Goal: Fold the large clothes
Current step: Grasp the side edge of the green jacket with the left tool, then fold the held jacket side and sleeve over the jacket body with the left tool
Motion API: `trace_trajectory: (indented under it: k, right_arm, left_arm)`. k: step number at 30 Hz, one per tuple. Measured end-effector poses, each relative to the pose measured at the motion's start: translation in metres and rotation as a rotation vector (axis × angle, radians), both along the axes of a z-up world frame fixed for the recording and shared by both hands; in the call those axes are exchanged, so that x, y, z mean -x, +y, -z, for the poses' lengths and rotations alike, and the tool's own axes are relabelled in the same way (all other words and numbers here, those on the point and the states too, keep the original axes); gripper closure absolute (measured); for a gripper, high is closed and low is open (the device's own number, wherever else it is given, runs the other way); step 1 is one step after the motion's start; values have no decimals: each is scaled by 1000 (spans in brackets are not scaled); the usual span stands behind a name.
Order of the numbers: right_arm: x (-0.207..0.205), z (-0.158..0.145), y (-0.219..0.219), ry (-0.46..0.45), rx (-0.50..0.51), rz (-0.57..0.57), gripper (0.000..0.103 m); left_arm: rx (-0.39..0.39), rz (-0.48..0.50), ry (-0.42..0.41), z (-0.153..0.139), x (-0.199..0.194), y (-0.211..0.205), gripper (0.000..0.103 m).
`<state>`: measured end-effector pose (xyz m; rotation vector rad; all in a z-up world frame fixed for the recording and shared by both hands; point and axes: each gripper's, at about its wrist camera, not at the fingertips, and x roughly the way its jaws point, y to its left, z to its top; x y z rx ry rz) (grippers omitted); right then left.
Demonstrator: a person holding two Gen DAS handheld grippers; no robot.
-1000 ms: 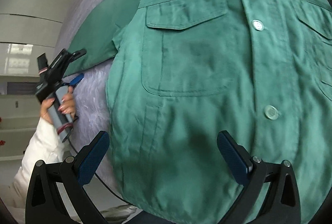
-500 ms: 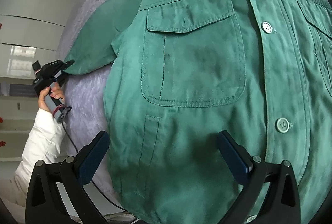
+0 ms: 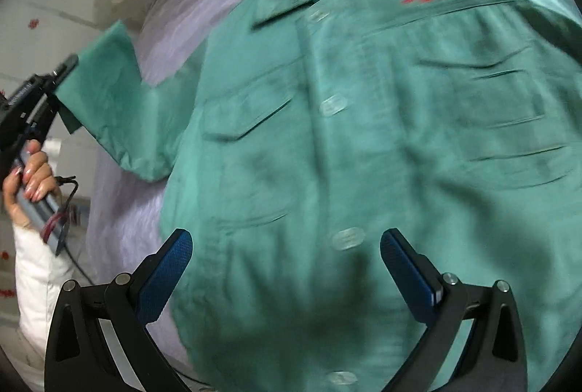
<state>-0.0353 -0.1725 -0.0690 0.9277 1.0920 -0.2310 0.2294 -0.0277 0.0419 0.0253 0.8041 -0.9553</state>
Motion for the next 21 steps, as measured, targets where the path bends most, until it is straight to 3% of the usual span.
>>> trace_trajectory:
  k: [2, 5, 7, 10, 13, 17, 21]
  right_arm:
    - [12, -1, -21, -1, 7, 39, 0]
    - [31, -2, -50, 3, 33, 73, 0]
    - [41, 3, -65, 16, 40, 94, 0]
    - [54, 11, -83, 43, 40, 126, 0]
    - [63, 10, -93, 56, 60, 134, 0]
    - [54, 5, -105, 55, 98, 129, 0]
    - [28, -4, -108, 45, 169, 76, 0]
  left_arm:
    - [-65, 97, 9, 15, 25, -52, 100]
    - [-197, 159, -50, 49, 66, -109, 100]
    - [-299, 206, -78, 89, 88, -126, 100]
    - [-424, 231, -105, 126, 115, -134, 100]
    - [-454, 240, -125, 138, 134, -124, 100]
    - [-452, 257, -84, 133, 137, -105, 100]
    - [-433, 198, -67, 118, 130, -63, 100]
